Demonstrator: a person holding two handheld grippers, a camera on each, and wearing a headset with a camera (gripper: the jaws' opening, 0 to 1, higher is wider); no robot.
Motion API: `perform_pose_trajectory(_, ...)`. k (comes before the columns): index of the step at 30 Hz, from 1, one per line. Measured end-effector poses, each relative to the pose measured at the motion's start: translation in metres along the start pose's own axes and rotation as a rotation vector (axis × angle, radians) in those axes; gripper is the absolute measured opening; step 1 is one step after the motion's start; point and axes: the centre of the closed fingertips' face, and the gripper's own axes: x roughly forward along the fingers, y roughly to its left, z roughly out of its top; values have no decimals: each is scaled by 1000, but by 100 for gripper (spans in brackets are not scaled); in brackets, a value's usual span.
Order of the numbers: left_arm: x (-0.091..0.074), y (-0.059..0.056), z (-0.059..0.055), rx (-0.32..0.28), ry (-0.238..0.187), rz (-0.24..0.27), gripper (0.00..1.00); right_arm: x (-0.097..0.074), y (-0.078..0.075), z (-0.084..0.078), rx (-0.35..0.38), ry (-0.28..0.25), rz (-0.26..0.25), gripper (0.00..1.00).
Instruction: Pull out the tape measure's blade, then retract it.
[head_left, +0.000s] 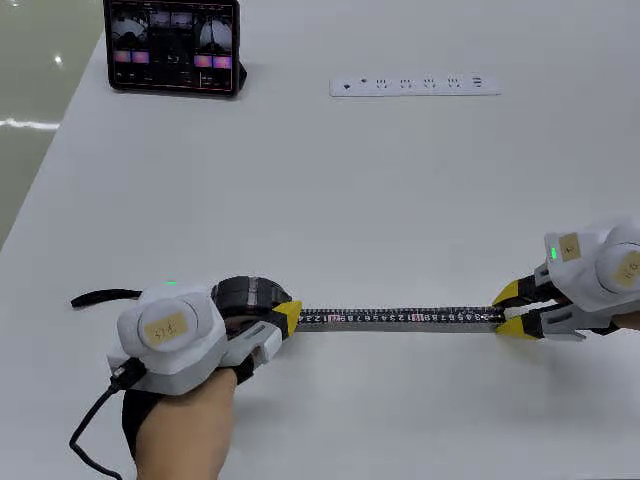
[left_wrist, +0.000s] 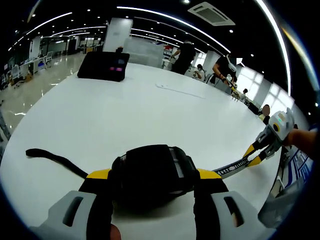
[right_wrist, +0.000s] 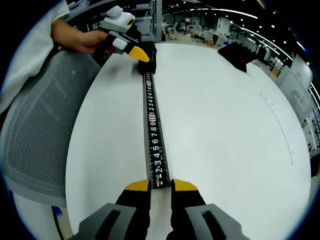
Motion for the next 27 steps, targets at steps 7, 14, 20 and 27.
perform_pose_trajectory(7,0,1,0,4,6,3,61,0,0,0,-4,2,-1,11)
perform_pose_trajectory(14,0,1,-1,15,15,3,60,0,0,0,0,12,-1,10)
perform_pose_trajectory(20,1,2,-2,21,24,6,59,1,1,-1,2,16,2,10)
perform_pose_trajectory(27,1,3,-2,20,36,3,58,0,1,0,-2,18,6,10)
